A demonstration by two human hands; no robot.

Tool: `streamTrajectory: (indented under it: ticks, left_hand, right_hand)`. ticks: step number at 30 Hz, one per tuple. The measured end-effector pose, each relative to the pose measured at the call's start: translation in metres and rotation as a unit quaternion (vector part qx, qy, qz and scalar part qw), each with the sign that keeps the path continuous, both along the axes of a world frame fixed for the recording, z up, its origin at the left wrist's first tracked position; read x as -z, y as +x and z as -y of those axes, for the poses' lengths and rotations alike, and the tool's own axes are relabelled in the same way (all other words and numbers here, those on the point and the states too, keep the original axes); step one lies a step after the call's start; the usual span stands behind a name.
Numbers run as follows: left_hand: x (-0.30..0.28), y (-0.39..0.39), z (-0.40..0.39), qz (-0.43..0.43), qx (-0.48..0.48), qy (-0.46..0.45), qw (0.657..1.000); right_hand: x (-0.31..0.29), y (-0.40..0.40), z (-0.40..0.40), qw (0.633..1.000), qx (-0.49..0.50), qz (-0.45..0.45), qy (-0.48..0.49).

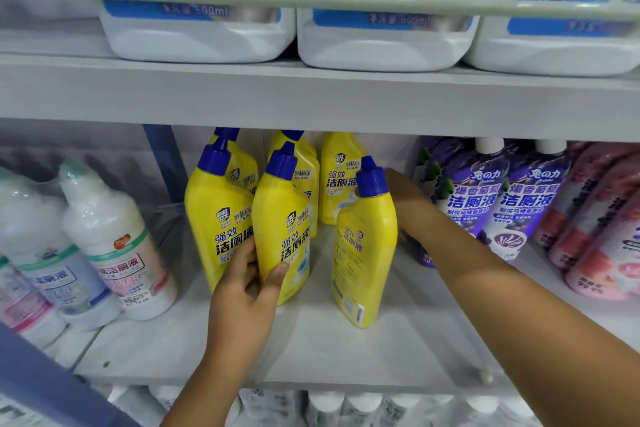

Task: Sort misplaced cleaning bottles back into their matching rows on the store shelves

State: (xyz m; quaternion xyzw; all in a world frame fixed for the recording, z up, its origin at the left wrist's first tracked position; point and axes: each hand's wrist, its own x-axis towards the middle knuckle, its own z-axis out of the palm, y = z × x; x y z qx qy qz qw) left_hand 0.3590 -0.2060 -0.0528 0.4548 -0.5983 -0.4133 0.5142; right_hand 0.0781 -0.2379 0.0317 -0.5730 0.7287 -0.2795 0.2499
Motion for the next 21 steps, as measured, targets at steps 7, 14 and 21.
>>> streamTrajectory:
  ticks: [7,14,21]
  left_hand:
    - [-0.002,-0.003,-0.001,-0.006,0.019,-0.006,1.000]
    - [-0.003,-0.008,-0.001,-0.006,0.029,-0.022,0.999]
    - [0.002,-0.009,0.001,0.000,0.036,-0.028,0.999]
  right_hand:
    - [0.000,0.011,-0.082,0.840,-0.275,0.468,0.021]
    - [0.014,0.054,-0.078,0.962,-0.144,0.226,-0.052]
    - [0.047,0.078,-0.068,0.956,0.115,0.110,-0.247]
